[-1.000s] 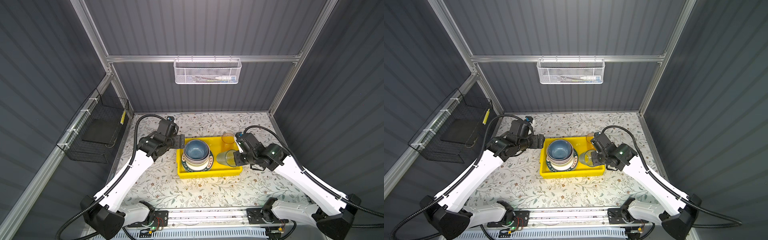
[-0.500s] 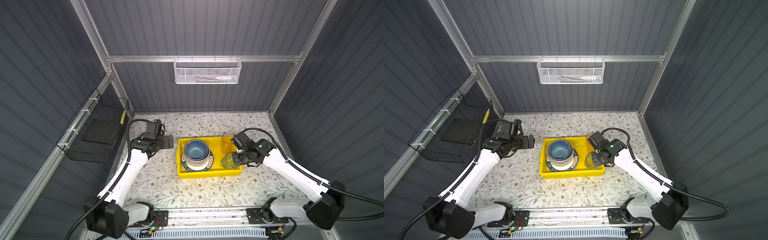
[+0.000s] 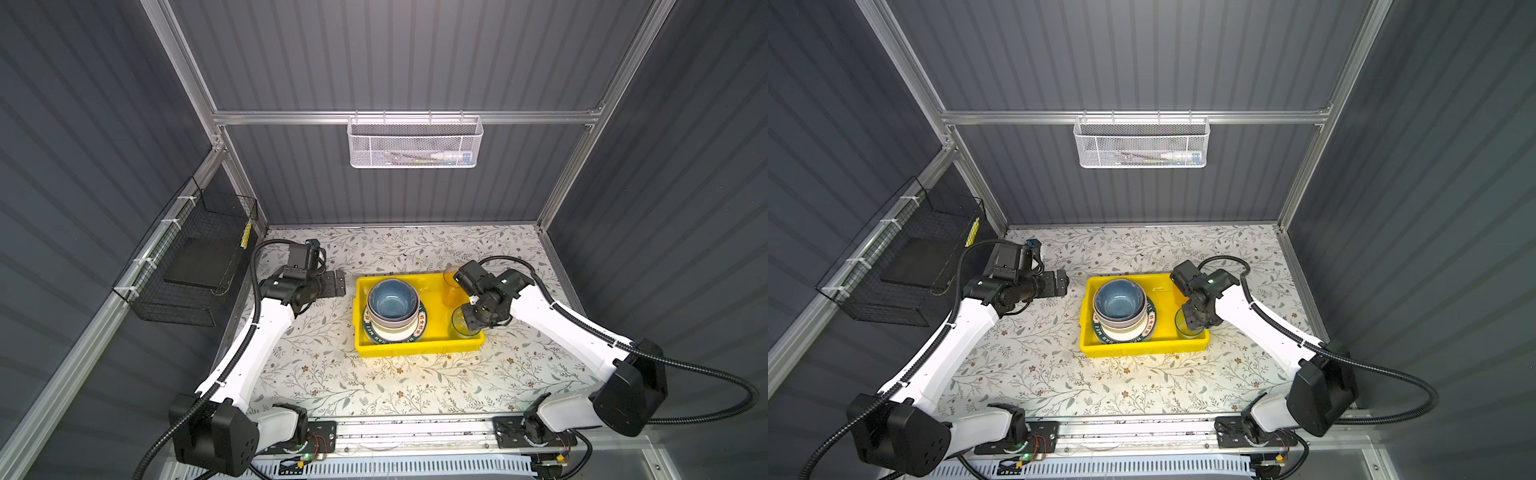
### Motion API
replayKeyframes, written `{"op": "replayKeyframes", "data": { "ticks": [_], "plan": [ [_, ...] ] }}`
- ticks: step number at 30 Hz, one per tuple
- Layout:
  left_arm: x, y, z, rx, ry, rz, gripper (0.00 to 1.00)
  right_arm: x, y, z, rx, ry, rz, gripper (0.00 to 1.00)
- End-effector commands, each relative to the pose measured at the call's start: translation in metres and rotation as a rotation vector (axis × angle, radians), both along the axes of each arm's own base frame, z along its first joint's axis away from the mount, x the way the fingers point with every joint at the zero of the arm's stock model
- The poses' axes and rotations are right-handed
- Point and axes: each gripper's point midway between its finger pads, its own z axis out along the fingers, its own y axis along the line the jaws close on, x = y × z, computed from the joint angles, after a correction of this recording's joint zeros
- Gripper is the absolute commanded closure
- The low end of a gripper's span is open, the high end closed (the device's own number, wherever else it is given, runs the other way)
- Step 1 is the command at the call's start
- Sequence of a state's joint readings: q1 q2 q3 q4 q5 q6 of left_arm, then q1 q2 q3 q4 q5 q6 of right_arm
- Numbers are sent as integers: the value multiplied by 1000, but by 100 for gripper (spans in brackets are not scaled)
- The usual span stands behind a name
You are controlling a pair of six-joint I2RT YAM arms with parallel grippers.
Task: Place the mixed dishes into the plastic bin
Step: 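Lower the blue cup upright into the bin beside the pink cup with the right gripper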
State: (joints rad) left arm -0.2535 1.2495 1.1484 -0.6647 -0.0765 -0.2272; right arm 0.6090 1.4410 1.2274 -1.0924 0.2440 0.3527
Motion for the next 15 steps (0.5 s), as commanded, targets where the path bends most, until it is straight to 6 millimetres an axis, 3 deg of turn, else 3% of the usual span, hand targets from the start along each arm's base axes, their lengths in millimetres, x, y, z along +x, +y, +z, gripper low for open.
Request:
{"op": "replayKeyframes", "data": {
  "ticks": [1,15],
  "plan": [
    [-3,2,-4,5,9,-17,1,1,-4,6,-38,30,32,95],
    [-3,5,-4,5,9,-11,0,-15,7,-21,-45,225,133,93]
  ]
}}
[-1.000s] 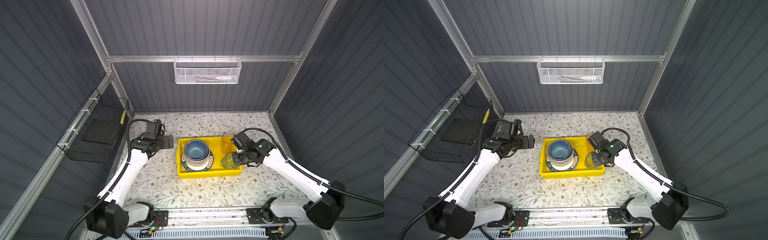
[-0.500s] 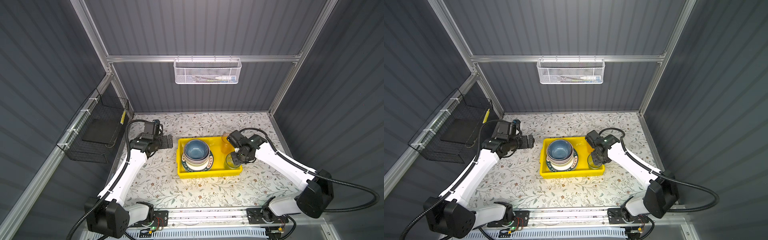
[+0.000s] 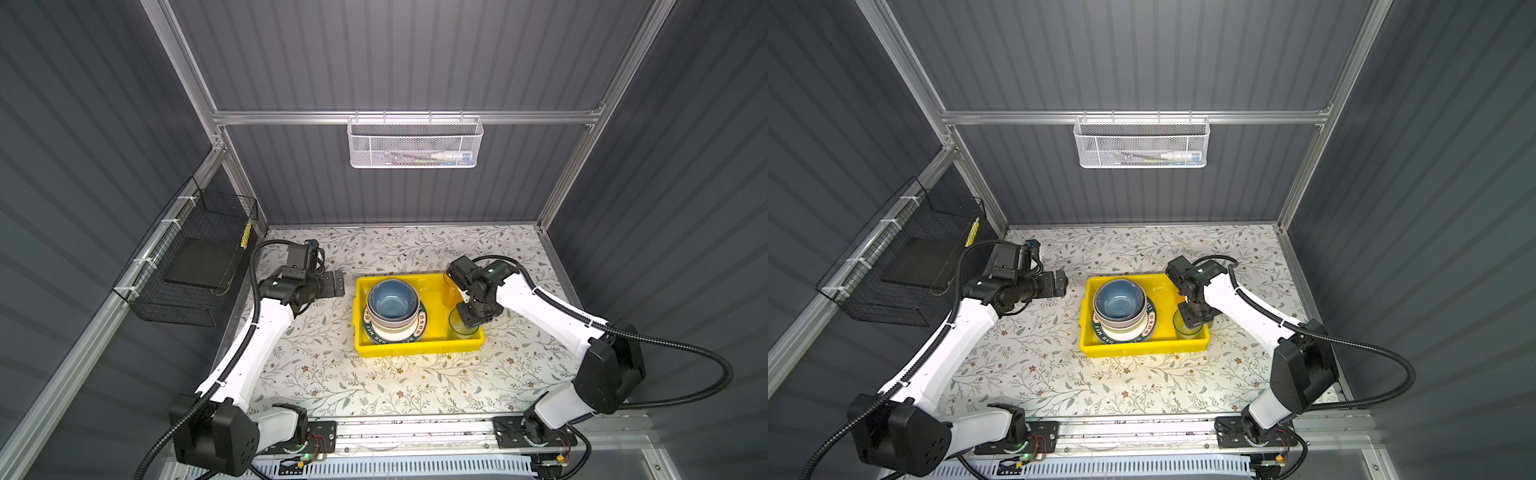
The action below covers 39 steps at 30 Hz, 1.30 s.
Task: Place the mixed dishes into the plastic bin
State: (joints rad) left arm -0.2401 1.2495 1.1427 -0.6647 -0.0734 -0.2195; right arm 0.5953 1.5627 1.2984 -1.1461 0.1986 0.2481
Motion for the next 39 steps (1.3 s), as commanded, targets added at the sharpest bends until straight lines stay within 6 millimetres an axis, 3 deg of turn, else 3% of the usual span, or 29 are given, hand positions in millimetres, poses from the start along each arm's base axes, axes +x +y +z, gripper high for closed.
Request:
{"op": "replayKeyframes", "data": {
  "ticks": [1,26,36,39],
  "plan": [
    [-2,1,-1,-1,4,-17,0,-19,0,-7,-4,108,39,92],
    [0,4,-2,-9,3,3,0,-21,-20,-7,-11,98,-14,80],
    [1,3,-4,-17,12,-2,0,-16,-9,14,111,30,-21,55],
    [2,4,-4,-16,10,-3,0,-14,-8,25,153,-1,-30,43]
  ]
}}
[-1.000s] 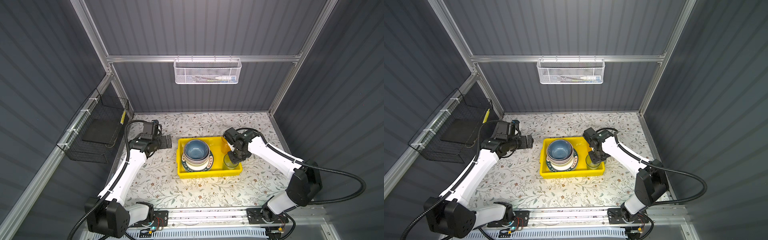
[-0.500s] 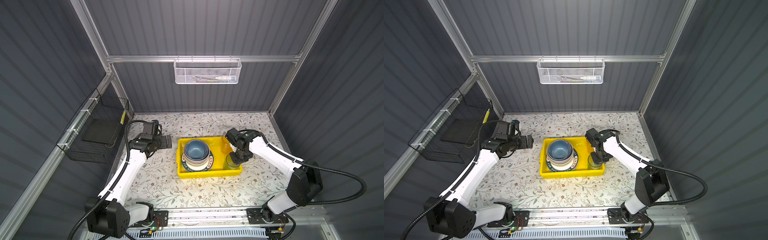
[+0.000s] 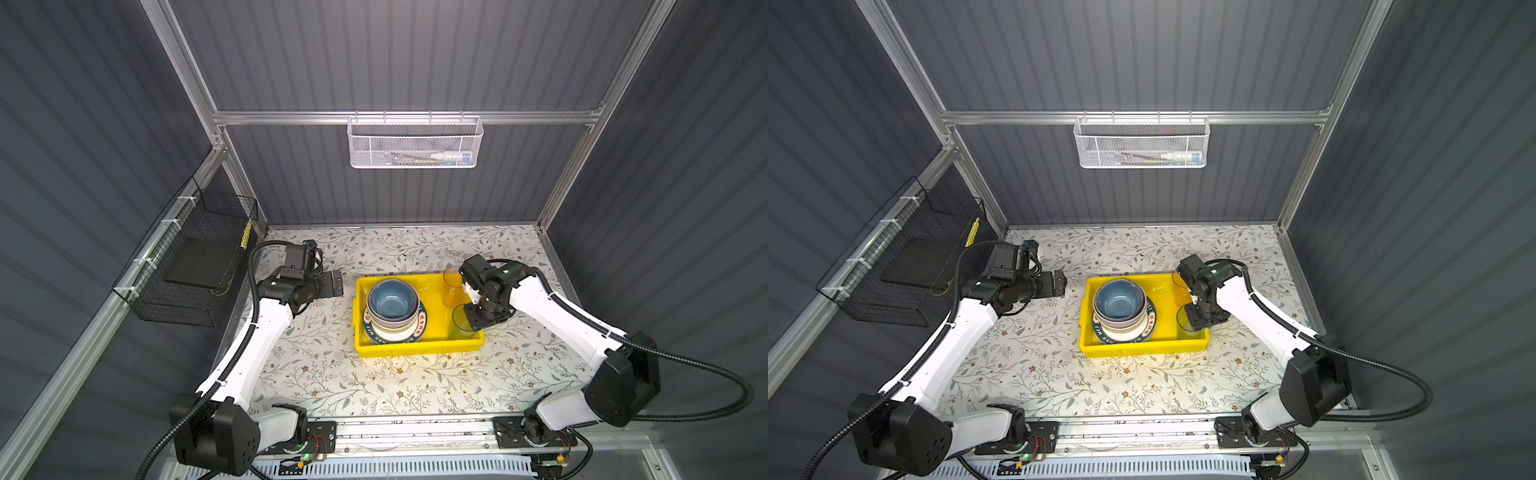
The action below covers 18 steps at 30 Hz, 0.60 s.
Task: Place the mixed dishes into the plastic bin
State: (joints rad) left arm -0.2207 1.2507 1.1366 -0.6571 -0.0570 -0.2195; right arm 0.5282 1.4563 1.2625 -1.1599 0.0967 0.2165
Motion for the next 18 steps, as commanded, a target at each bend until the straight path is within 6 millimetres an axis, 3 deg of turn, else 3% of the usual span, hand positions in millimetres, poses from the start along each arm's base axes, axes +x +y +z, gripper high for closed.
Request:
{"op": "replayKeyframes", "data": {
  "ticks": [1,10,18],
  "plan": [
    [1,0,0,-1,2,-12,0,-1,1,15,52,-20,-13,41],
    [24,3,25,-2,-73,4,0,16,-6,64,166,-206,-59,18],
    [45,26,6,37,-70,74,0,51,-30,109,214,-452,-139,2]
  ]
}}
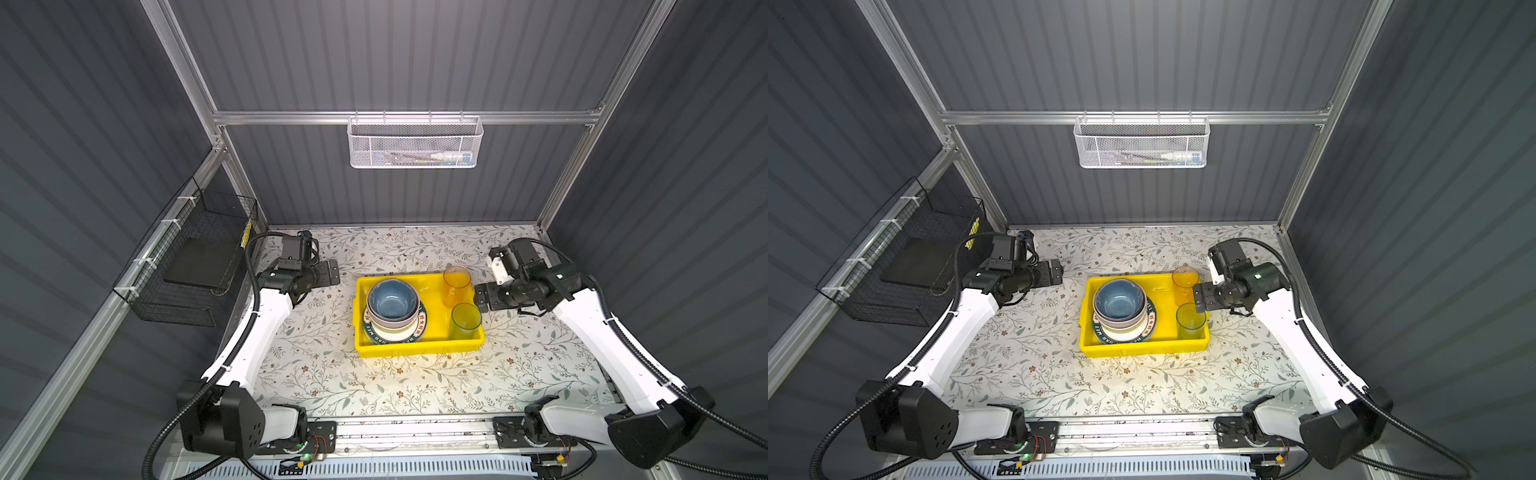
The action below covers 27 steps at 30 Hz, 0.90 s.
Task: Place the mixed dishes into the plastic bin
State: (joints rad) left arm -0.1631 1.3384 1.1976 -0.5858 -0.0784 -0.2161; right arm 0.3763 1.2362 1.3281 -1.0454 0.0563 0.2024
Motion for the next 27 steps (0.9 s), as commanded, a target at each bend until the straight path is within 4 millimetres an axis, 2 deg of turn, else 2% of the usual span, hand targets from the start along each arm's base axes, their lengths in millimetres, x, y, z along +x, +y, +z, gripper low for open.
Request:
{"op": "replayKeyframes", "data": {
  "ticks": [1,4,10,16,17,19,24,27],
  "plan": [
    [13,11,-4,39,-26,9,0,22,-10,23,7,-137,-39,1],
    [19,21,-14,68,-48,38,0,39,-18,28,59,-232,-65,1],
    [26,52,-35,185,-89,128,0,65,-60,20,91,-412,-211,1],
    [40,73,-72,189,-72,175,0,86,-105,-21,97,-482,-340,1],
    [42,75,-79,189,-69,181,0,88,-109,-26,95,-501,-344,1],
    [46,78,-93,192,-74,189,0,95,-116,-51,70,-509,-349,1],
    [48,84,-125,221,-68,197,0,104,-130,-82,45,-595,-363,1],
    [51,84,-137,232,-69,189,0,105,-137,-96,26,-614,-368,1]
  ]
}}
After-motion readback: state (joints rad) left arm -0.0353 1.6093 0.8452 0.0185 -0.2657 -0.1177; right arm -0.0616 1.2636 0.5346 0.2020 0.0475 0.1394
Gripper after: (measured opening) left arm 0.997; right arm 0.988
